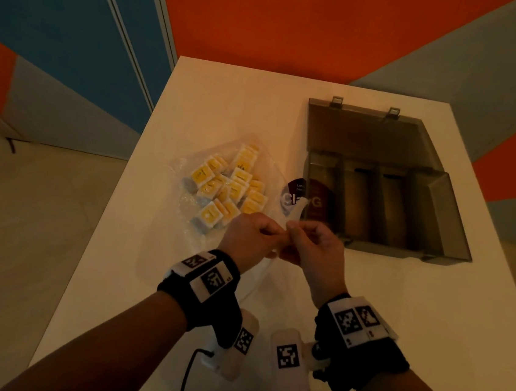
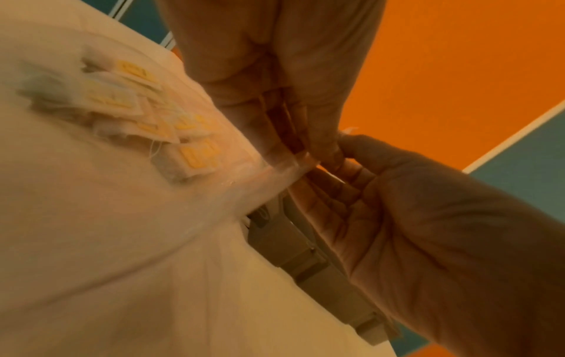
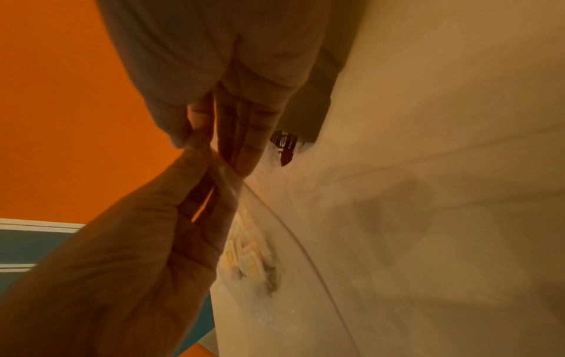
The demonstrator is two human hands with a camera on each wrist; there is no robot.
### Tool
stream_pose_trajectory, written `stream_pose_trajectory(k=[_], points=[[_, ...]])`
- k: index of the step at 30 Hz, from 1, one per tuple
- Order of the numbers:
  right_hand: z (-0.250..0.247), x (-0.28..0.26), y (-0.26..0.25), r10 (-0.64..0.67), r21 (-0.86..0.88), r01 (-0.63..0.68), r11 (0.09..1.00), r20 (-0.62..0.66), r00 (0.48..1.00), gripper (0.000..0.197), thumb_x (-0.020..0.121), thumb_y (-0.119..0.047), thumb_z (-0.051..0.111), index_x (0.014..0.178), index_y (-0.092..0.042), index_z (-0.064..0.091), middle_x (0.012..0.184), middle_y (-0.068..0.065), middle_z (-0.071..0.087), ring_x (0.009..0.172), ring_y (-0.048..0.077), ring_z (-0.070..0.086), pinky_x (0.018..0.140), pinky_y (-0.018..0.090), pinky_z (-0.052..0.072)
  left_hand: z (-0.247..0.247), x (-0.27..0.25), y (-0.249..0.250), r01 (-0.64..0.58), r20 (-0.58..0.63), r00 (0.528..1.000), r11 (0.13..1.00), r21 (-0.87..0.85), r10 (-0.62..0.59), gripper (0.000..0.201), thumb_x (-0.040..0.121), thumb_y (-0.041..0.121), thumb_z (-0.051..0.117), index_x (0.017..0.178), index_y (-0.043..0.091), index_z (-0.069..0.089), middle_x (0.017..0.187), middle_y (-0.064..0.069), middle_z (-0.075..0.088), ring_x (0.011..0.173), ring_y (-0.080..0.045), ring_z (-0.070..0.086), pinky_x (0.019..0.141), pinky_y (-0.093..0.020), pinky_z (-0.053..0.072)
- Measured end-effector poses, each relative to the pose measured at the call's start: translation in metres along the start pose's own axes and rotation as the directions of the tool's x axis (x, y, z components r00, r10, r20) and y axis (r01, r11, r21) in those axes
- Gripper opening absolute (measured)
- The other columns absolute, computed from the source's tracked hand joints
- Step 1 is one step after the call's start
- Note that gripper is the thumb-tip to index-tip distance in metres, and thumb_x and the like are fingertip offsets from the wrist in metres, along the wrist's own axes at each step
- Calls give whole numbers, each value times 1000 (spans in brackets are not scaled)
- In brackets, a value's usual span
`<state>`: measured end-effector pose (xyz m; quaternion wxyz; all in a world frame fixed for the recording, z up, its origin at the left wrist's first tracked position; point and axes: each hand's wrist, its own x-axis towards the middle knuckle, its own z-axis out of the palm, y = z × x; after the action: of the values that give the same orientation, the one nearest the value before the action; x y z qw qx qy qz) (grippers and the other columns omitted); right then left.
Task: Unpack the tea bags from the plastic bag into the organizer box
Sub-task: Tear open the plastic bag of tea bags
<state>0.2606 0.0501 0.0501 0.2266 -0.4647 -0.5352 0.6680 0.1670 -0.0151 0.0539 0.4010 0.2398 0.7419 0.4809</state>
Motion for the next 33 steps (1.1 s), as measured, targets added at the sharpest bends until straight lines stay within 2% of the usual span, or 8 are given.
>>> stream_pose_trajectory(k=[4,9,12,16,20,24,28,33], points=[[-1,-3,-4,34,67,-37,997,39,999,17,89,-10,55,73,-12,61,74,9,64,66,20,63,62,29,58,-1,-2,3,-28,42,999,1000,4,27,13,84,13,61,79,3,67,72,5,55,64,-7,59,57,-15,55],[0,-2,-2,68,38,-68,997,2,998,14,84,-16,63,71,-10,61,76,11,66,69,22,65,66,34,59,2,-5,2,-120,50,992,983,137,114,18,85,14,60,82,-1,69,76,6,50,83,-26,63,78,-42,57],[-2,-2,-3,82,58,-83,995,26,996,17,88,-11,57,72,-10,63,75,9,66,62,15,66,63,30,59,3,-5,2,-142,16,990,977,160,141,10,82,13,63,78,6,69,77,8,49,80,-19,61,75,-36,57],[-2,-3,-2,77,59,-83,995,93,993,20,90,-13,52,77,-11,67,76,8,69,60,13,68,62,27,58,3,-4,1,-86,-41,995,995,53,88,23,78,13,68,68,24,51,74,3,55,61,-7,56,50,-13,50],[-3,-5,-2,90,50,-98,994,151,985,24,93,-13,47,78,-12,66,76,4,68,60,8,68,63,21,57,2,-3,1,-92,-72,992,988,126,101,23,76,15,70,70,27,51,73,8,53,63,-7,54,56,-19,49],[-2,-3,-1,47,-31,-43,999,131,990,24,91,-9,49,74,-14,64,75,5,65,67,12,63,61,17,56,2,-4,0,-145,-57,984,947,287,168,10,77,15,65,87,13,66,75,4,61,70,-10,57,63,-17,47],[-3,0,3,-10,-152,24,988,87,996,15,87,-11,57,76,-8,67,70,7,65,68,18,63,71,29,58,0,-3,0,-143,-16,987,920,365,160,16,80,14,57,89,11,71,73,1,61,65,-7,54,61,-13,42],[-4,3,11,-46,-213,48,976,14,999,23,86,-6,59,64,-14,61,62,2,62,50,3,62,64,25,57,-1,-1,1,-150,-13,986,910,386,168,20,84,12,56,79,-2,68,70,-14,63,70,-29,61,71,-33,52]])
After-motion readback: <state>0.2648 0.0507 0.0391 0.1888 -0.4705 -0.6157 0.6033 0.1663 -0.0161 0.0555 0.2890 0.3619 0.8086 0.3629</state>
